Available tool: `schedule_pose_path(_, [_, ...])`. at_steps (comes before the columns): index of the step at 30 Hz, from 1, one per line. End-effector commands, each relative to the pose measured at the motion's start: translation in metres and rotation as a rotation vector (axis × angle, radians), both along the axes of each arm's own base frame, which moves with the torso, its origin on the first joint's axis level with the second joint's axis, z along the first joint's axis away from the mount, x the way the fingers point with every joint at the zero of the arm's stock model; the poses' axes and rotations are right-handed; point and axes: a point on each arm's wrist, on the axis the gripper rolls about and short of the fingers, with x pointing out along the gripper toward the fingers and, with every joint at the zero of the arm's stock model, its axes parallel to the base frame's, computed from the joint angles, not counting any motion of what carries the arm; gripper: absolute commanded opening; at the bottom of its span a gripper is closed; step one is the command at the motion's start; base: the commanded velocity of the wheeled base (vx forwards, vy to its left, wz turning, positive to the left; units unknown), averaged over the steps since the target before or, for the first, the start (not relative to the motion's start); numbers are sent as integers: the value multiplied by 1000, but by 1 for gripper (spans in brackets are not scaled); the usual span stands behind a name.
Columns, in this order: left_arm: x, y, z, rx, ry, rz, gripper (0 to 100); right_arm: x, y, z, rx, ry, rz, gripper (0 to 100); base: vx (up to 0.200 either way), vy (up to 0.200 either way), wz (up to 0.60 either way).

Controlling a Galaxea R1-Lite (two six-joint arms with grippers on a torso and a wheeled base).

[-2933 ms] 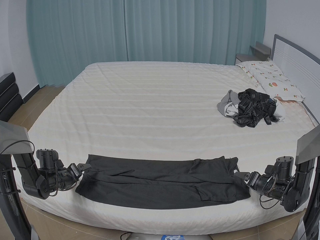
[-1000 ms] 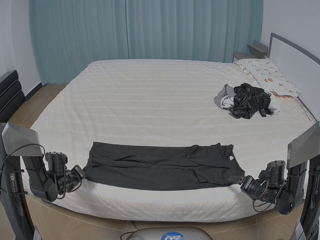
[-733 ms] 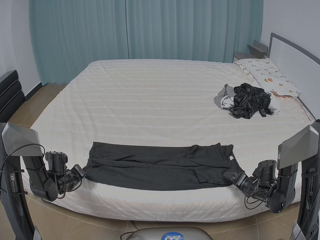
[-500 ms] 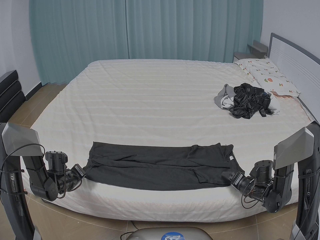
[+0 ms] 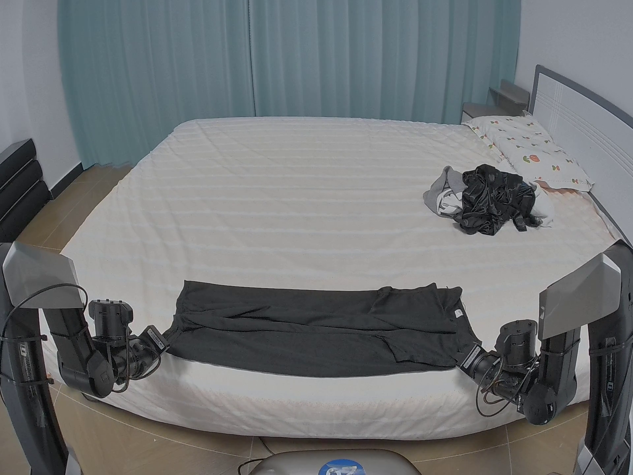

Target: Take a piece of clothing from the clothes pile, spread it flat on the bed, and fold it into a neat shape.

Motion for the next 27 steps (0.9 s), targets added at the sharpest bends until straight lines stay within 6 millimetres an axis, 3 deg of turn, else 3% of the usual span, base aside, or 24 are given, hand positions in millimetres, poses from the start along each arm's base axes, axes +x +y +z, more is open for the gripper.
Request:
schedule_pose_path(1, [-1,3,3,4,-4,9,0,-4,0,11,7,-28,5,0,0,0,0])
schedule_pose_path(14, [-1,5,6,4,5,14,0,-6,-1,8,0,-10,8,0,0,0,0])
schedule_pose_path(15, [-3,4,5,3,20,13,100,-6,-1,6,0,-2,12,0,0,0,0])
schedule_pose_path(17, [-3,4,5,3,28,11,100,-6,-1,4,-1,2,8,0,0,0,0])
schedule_pose_path(18, [-3,4,5,3,28,11,100,-6,-1,4,-1,2,8,100,0,0,0])
schedule_pose_path(27, [-5,5,28,15,-51,-9,100,-11,-15,54,10,-154,-23,100,0,0,0])
